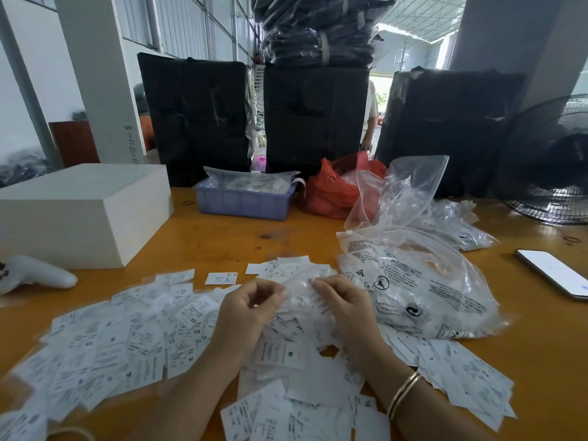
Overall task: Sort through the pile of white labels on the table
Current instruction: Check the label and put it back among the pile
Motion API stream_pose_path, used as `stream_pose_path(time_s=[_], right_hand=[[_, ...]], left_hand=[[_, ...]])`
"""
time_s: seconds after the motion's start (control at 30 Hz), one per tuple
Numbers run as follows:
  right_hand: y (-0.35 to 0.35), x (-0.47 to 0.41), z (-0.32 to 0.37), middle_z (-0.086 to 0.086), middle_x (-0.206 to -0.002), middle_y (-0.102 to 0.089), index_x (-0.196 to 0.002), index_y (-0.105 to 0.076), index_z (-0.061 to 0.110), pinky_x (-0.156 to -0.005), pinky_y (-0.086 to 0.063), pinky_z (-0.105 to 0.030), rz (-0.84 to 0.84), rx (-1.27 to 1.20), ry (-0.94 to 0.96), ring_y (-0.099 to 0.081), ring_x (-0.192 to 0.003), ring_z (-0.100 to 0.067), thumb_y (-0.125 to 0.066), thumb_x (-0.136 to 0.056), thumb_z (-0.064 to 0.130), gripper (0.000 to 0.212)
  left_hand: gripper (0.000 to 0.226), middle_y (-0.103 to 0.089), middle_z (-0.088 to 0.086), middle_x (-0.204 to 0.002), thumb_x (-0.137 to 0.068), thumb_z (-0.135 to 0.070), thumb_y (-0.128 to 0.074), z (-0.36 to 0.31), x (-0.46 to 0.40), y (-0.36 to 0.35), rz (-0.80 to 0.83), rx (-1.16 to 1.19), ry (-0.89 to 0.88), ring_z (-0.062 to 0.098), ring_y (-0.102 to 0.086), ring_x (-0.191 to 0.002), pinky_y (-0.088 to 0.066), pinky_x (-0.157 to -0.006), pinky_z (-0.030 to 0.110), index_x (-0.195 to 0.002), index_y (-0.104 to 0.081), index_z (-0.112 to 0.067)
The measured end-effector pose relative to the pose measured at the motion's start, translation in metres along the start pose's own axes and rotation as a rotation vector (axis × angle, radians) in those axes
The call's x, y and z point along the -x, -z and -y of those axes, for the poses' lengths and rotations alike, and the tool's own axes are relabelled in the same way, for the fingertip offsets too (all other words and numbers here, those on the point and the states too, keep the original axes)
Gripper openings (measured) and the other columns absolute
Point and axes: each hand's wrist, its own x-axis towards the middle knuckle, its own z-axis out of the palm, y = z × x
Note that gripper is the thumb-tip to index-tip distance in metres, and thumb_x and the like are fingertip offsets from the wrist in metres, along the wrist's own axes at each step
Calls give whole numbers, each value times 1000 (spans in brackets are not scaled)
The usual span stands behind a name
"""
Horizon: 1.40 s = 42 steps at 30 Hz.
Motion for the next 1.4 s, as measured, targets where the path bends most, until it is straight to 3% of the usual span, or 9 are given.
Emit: stream_pose_path(time_s=[0.2,0.33,0.47,0.6,0.7,0.87,1.07,1.2,1.4], right_hand=[[-3,3,-3,2,-94,-65,-96,-70,35,-66,-48,-14,114,81,-38,-56,-75,-8,-59,-92,18,20],[2,1,-3,1,-87,-64,-106,-65,40,-65,-52,-18,-26,-128,-75,-59,-73,-13,-59,-90,8,37],[4,-3,-5,-9,-98,-67,-124,-59,22,-78,-55,-33,-13,-351,-127,-66,-88,-22,-61,-86,-2,45],[4,-3,-3,-1,-85,-71,-107,-69,17,-73,-53,-27,-9,-442,-135,-67,-82,-18,-65,-83,-1,31],[4,-2,-1,-4,-91,-72,-93,-76,21,-69,-54,-22,25,-508,-152,-69,-83,-17,-68,-79,3,25],[4,-3,0,-8,-93,-72,-95,-76,13,-68,-54,-22,87,-618,-147,-69,-83,-18,-63,-79,-3,26],[0,1,0,-6,-80,-70,-72,-74,17,-72,-53,-24,116,-616,-129,-67,-79,-18,-73,-68,15,5],[-1,4,3,-1,-74,-69,-67,-71,20,-68,-51,-18,102,-524,-71,-66,-72,-11,-75,-65,21,5],[-2,5,2,3,-71,-64,-64,-65,23,-67,-50,-17,66,-299,23,-62,-71,-8,-67,-82,1,28]], left_hand=[[15,-74,1,-87,-83,-20,-69,-5,-2,5,-94,235,71,12,-70,-82,-54,-70,19,-90,-64,-8],[4,-70,-4,-74,-86,-13,-66,-2,1,3,-74,-40,-103,6,-66,-71,-50,-60,12,-86,-65,-17],[17,-62,-15,-62,-88,-9,-62,-1,4,1,-22,-233,-266,0,-55,-57,-40,-48,9,-83,-68,-24],[22,-68,-15,-79,-87,-7,-64,-2,4,1,-2,-255,-267,-2,-62,-79,-50,-68,11,-79,-65,-28],[13,-69,-13,-75,-84,-15,-70,-1,3,1,30,-236,-213,0,-64,-75,-50,-64,12,-78,-65,-26],[14,-67,-15,-73,-81,-17,-73,0,7,0,99,-326,-282,-2,-62,-74,-50,-64,11,-80,-65,-29],[14,-66,-20,-76,-79,-25,-75,2,5,0,109,-387,-299,-9,-61,-80,-48,-68,6,-81,-65,-35],[14,-65,-20,-75,-77,-29,-75,3,4,0,99,-396,-280,-9,-60,-80,-48,-68,6,-82,-64,-36],[16,-65,-21,-76,-77,-34,-73,2,5,0,88,-396,-274,-10,-60,-81,-49,-68,7,-77,-58,-40]])
